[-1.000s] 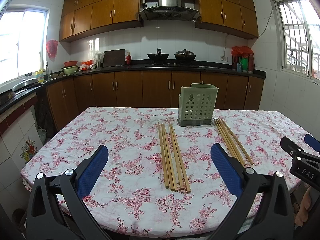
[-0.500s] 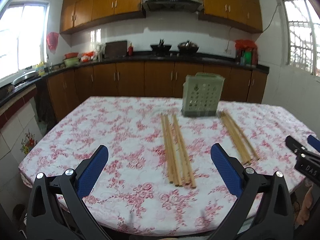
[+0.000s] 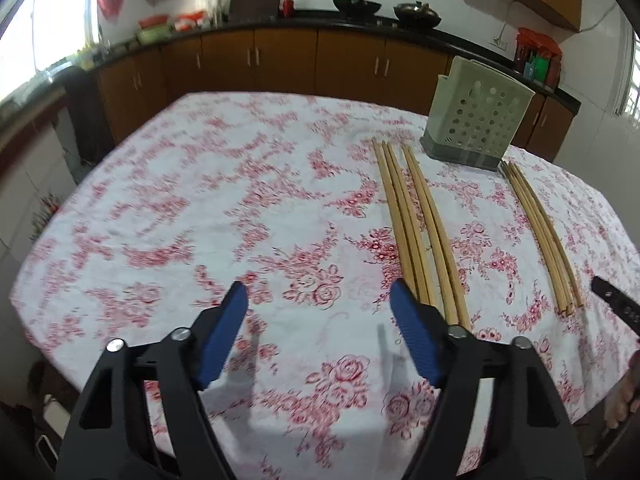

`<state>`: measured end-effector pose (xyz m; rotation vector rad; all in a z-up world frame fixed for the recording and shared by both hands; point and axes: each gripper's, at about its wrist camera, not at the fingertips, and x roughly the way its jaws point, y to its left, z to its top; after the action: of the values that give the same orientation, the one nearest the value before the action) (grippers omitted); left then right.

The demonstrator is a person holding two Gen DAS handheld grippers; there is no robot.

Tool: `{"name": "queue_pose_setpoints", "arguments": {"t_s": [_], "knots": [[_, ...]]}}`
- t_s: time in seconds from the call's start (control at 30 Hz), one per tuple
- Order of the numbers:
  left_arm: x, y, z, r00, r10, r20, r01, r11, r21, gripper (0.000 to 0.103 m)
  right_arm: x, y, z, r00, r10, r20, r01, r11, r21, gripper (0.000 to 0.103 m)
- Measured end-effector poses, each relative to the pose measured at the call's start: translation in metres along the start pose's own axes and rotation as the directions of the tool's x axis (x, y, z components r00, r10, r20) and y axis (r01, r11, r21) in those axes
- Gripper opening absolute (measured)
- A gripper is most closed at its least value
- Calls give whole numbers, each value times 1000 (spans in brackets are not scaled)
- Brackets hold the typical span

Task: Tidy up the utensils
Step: 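Grasp one wooden chopstick with the left tool while the right tool grasps another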

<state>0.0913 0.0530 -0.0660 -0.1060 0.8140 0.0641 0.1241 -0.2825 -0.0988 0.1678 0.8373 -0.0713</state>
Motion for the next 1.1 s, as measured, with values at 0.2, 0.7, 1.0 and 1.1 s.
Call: {"name": "queue_pose_setpoints", "arguments": {"t_s": [0.2,0.7,1.0,1.1], "knots": [[14,-10,6,999,-50,-20,51,998,36,67,23,14,4,999,-25,-35,23,997,-68,33],[41,-41,12,988,-110,-111,127,978,167,29,27,9,9,996,-92,-12,91,992,-88,13],[66,-29,40,991,-67,-116,86,982,165,9,39,6,24,993,-115,-8,114,989,-91,10],[74,-14,52,993,-39,-110,56,987,149,9,45,-12,35,989,-145,-7,145,989,-40,9]]}}
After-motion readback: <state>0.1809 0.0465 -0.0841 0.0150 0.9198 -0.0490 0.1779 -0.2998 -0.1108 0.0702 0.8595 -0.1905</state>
